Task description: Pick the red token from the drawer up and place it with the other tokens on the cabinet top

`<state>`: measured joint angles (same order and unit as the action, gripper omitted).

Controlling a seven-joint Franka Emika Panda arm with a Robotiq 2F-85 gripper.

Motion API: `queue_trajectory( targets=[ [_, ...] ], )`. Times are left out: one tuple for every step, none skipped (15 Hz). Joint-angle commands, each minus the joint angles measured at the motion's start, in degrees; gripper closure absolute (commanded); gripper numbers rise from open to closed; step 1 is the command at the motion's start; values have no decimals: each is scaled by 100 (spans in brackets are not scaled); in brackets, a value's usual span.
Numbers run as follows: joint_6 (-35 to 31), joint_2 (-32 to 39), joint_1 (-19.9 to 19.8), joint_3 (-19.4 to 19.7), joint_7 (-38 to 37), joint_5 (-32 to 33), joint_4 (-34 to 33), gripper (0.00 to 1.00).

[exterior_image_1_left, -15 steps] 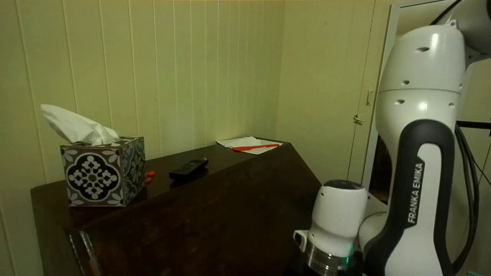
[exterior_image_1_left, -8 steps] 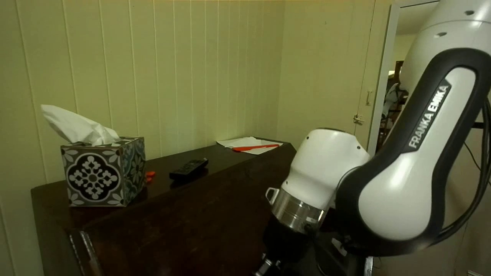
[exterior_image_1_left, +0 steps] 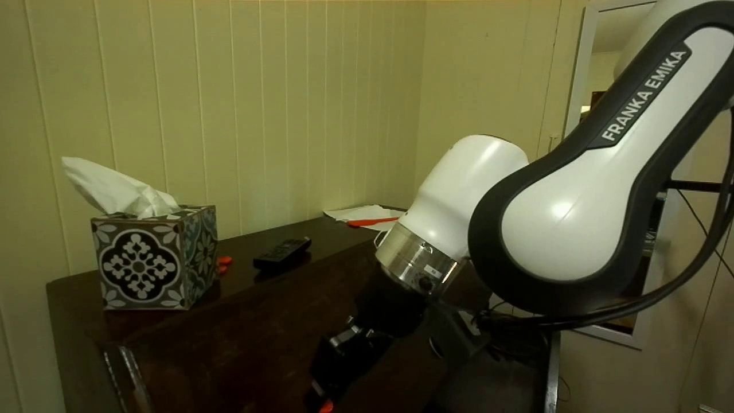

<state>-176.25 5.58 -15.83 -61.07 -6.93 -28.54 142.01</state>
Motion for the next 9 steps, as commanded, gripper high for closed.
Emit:
queue_trajectory(
  targets=[
    [-195, -1, 59, 83, -63, 104, 6, 89],
    [-454, -47, 127, 235, -186, 242, -49, 89],
    [-661, -123, 177, 405, -289, 337, -78, 89],
    [-891, -200, 220, 593, -388, 349, -131, 89],
    [-962, -294, 239, 772, -441, 317, -250, 89],
    [-1039, -390, 291, 957, -518, 269, -342, 89],
    [-1208, -378, 342, 1132, -542, 250, -447, 89],
    [-1321, -416, 420, 1315, -605, 218, -580, 89],
    [-1468, -394, 487, 1438, -600, 182, -690, 89]
  ],
)
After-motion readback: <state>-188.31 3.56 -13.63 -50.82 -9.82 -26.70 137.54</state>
